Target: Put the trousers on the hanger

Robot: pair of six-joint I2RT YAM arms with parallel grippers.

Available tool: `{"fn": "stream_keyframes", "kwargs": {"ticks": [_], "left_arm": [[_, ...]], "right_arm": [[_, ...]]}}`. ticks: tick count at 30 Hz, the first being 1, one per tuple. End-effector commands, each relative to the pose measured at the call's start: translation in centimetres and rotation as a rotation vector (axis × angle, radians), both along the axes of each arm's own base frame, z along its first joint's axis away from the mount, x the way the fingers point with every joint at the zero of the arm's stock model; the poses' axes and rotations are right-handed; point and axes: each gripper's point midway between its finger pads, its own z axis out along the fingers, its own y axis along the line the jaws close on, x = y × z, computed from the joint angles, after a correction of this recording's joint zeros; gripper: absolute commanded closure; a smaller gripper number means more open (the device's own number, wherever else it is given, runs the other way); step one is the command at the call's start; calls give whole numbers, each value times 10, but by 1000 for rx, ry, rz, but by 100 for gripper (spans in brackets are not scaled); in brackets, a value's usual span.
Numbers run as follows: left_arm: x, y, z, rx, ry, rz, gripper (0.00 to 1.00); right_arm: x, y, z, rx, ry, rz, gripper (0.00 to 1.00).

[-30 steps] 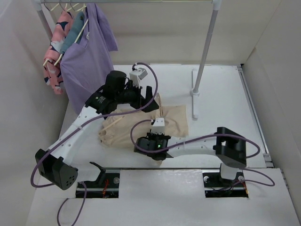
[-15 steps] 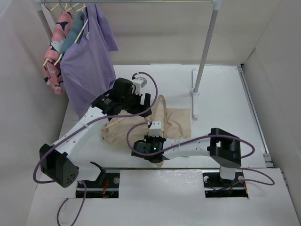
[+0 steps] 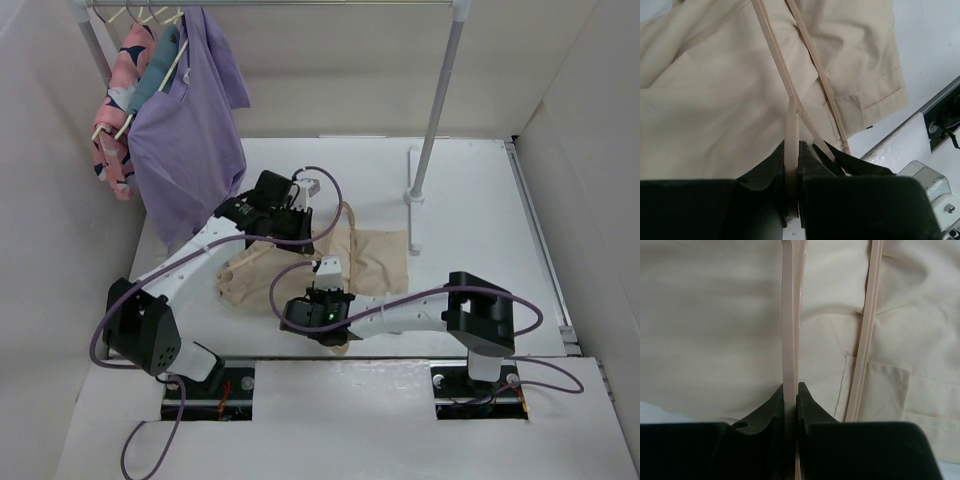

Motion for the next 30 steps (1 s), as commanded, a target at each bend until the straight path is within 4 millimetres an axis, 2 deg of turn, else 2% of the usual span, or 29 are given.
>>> {"fn": "stream_keyframes", "kwargs": {"ticks": [1, 4, 6, 7, 8, 10, 11, 14, 15, 16, 17, 18, 19, 21, 22, 24, 25, 26, 28, 30], "left_arm": [[12, 3, 20, -32, -44, 18, 100], [11, 14, 20, -25, -33, 44, 100], [12, 22, 24, -38, -30, 86, 100], [12, 24, 20, -41, -8, 112, 100], [14, 24, 22, -58, -4, 123, 100], [18, 30, 24, -84, 17, 155, 100], [21, 34, 25, -95, 27, 181, 100], [26, 37, 29, -132, 44, 208, 100], [25, 36, 29, -140, 57, 225, 100], [28, 36, 32, -163, 60, 234, 100], [29, 38, 33, -173, 70, 248, 100], [28, 35, 32, -189, 82, 244, 100], [30, 34, 34, -195, 69, 243, 100], [31, 36, 33, -187, 60, 240, 100], [31, 39, 28, -169, 56, 244, 100], [28, 40, 21, -136, 61, 243, 100], [26, 41, 17, -131, 71, 244, 100], [19, 43, 12, -123, 87, 245, 100], [17, 44, 12, -123, 87, 245, 100], [12, 45, 3, -112, 109, 247, 100]], "right_arm": [[-5, 2, 0, 30, 23, 26, 100], [-7, 5, 11, 38, 13, 59, 100], [-9, -2, 13, 6, 17, 67, 69], [-7, -3, 23, 9, 5, 63, 54], [-8, -8, 29, -17, 11, 62, 35], [-8, -17, 47, -16, -1, 58, 24], [-9, -26, 64, 4, -13, 50, 19], [-13, -40, 86, 76, -16, 46, 13], [-17, -49, 85, 83, -7, 50, 9], [-15, -55, 100, 155, -7, 40, 8], [-15, -60, 101, 182, 15, 34, 8], [-19, -60, 97, 227, 76, 43, 7], [-11, -80, 89, 251, 111, -15, 6], [-14, -89, 76, 330, 211, -60, 6], [-6, -105, 60, 337, 237, -114, 6], [-4, -116, 57, 414, 262, -167, 5], [-4, -131, 43, 417, 296, -221, 5], [-3, -135, 42, 450, 300, -244, 5], [-5, -141, 30, 474, 348, -276, 5], [-1, -151, 16, 506, 367, -319, 5]]}}
